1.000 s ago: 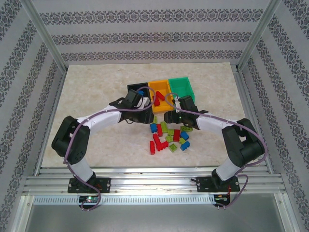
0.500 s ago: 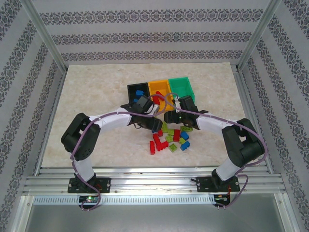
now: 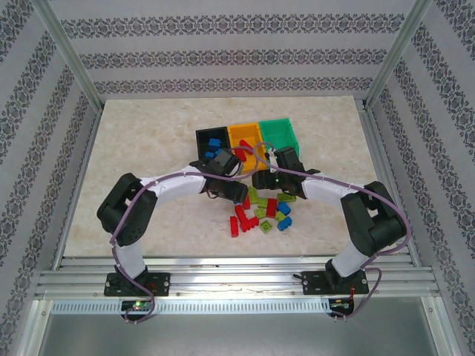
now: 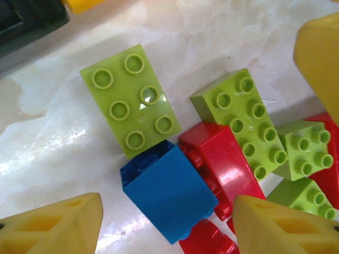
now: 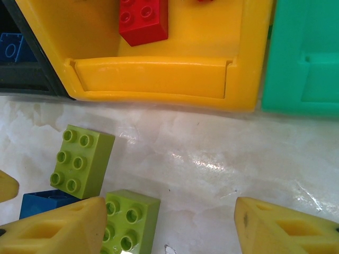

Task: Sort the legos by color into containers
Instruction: Pick up the lego from the center of the table.

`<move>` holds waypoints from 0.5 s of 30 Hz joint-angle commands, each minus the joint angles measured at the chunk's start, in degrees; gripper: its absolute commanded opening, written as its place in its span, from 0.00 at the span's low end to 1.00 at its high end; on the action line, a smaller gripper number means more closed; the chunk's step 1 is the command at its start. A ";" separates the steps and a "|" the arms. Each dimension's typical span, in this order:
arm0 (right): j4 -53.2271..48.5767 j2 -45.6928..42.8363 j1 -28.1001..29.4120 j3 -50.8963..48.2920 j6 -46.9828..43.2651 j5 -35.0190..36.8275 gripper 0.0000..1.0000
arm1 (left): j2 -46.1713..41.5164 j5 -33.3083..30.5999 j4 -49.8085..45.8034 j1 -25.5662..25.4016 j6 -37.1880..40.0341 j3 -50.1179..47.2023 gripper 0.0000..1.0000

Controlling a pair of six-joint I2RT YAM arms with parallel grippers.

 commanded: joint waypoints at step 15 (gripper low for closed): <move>0.57 0.85 0.39 1.29 -0.33 -0.23 0.66 | 2.11 -11.19 -9.49 -0.50 -2.56 2.33 0.59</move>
